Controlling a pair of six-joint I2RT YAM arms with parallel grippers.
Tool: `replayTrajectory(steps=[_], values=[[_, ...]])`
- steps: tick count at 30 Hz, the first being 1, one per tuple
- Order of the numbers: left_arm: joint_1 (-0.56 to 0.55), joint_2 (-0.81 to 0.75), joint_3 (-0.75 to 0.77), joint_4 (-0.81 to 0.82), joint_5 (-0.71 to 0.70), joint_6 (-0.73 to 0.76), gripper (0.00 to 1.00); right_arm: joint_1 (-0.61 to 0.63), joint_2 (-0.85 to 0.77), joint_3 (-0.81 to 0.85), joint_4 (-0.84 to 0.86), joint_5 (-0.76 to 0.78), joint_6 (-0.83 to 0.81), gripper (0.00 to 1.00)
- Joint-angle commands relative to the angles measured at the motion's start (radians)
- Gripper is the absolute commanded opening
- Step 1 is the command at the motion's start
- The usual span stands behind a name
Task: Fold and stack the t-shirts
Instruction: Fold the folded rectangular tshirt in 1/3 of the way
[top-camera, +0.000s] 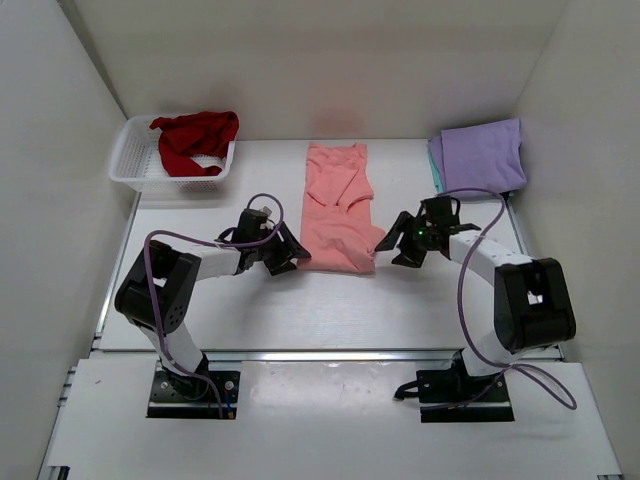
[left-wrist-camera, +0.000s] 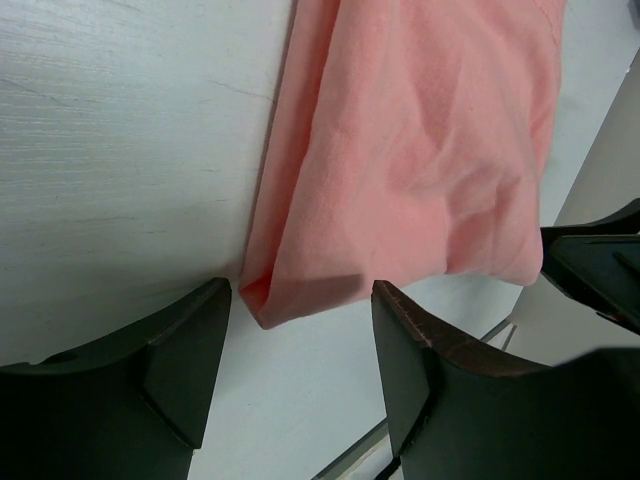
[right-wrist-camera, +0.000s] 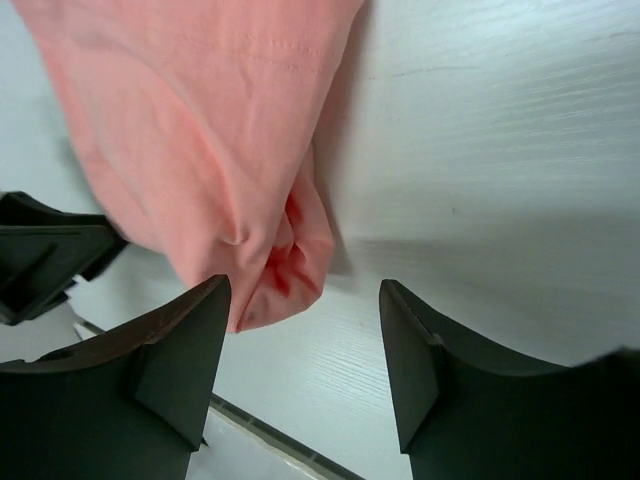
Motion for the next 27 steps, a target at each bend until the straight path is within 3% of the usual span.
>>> replayTrajectory(steps=[1,6,10,21,23,26,27], values=[[-0.016,-0.018,-0.016,-0.023,-0.018,0.012,0.7,-0.042,-0.062,-0.046,0.108,-0.028,0.077,0.58],[-0.033,-0.007,-0.011,-0.023,-0.035,0.02,0.67,0.005,-0.079,-0.115,0.179,-0.049,0.105,0.57],[-0.038,0.011,0.004,-0.032,-0.039,0.023,0.63,-0.041,0.0,-0.13,0.304,-0.068,0.135,0.57],[-0.039,0.025,-0.007,-0.021,-0.033,0.045,0.59,-0.118,0.343,0.148,0.377,-0.203,0.097,0.56],[-0.033,0.021,-0.011,-0.015,-0.036,0.034,0.59,-0.124,0.378,0.176,0.369,-0.235,0.097,0.47],[-0.027,0.018,-0.022,-0.006,-0.018,0.025,0.59,-0.119,0.381,0.214,0.375,-0.26,0.096,0.11],[-0.021,0.021,-0.021,-0.004,-0.027,0.025,0.59,-0.119,0.375,0.219,0.36,-0.258,0.092,0.04]])
